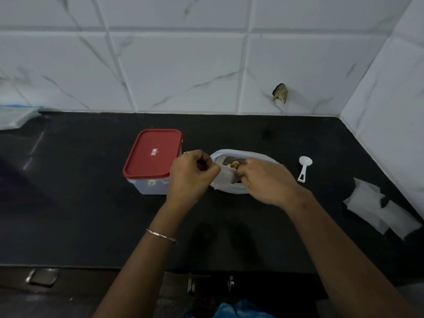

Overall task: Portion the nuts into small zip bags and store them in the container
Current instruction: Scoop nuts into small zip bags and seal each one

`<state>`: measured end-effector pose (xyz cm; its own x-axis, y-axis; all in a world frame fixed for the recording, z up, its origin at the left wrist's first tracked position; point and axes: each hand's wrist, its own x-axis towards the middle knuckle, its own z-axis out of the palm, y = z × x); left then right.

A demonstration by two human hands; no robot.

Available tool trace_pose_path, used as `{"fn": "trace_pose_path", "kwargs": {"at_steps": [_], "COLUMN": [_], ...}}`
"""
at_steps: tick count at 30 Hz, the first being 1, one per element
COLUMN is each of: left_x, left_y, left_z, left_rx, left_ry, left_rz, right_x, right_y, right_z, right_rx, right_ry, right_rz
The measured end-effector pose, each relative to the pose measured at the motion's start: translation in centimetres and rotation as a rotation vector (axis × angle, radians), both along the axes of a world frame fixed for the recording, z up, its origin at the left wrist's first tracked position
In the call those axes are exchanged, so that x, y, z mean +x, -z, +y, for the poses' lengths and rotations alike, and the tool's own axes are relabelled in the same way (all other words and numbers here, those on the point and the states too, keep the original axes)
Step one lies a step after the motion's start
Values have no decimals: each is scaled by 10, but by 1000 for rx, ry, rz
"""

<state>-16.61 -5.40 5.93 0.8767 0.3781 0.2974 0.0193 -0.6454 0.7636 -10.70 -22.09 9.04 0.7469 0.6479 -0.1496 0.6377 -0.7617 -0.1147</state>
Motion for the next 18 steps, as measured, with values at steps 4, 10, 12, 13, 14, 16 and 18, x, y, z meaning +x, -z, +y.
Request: {"fn": "trace_pose_path", "kwargs": {"at_steps": [4, 10, 12, 13, 14, 16, 18], "left_x": [-3, -8, -5, -2, 0, 3, 8], "left_y": [-2, -6, -4, -2, 0, 3, 6], "left_z": [6, 8, 6, 8, 10, 14, 14], "left_rx": [12, 62, 70, 74, 86, 145, 233], "left_ry": [83, 276, 324, 350, 369, 399, 419], "left_rz": [-20, -11, 28, 47, 64, 99, 128], "right_x": [4, 7, 5, 4, 4, 4, 3], "right_y": [-17, -6, -5, -5, -6, -7, -7], "right_z": [0, 1, 6, 8, 8, 7, 7], "right_rx": [73, 353, 401, 425, 438, 444, 467], "right_ry": [67, 169, 178, 187, 190, 177, 141], "right_rz": [158, 120, 93, 106, 128, 177, 226]}}
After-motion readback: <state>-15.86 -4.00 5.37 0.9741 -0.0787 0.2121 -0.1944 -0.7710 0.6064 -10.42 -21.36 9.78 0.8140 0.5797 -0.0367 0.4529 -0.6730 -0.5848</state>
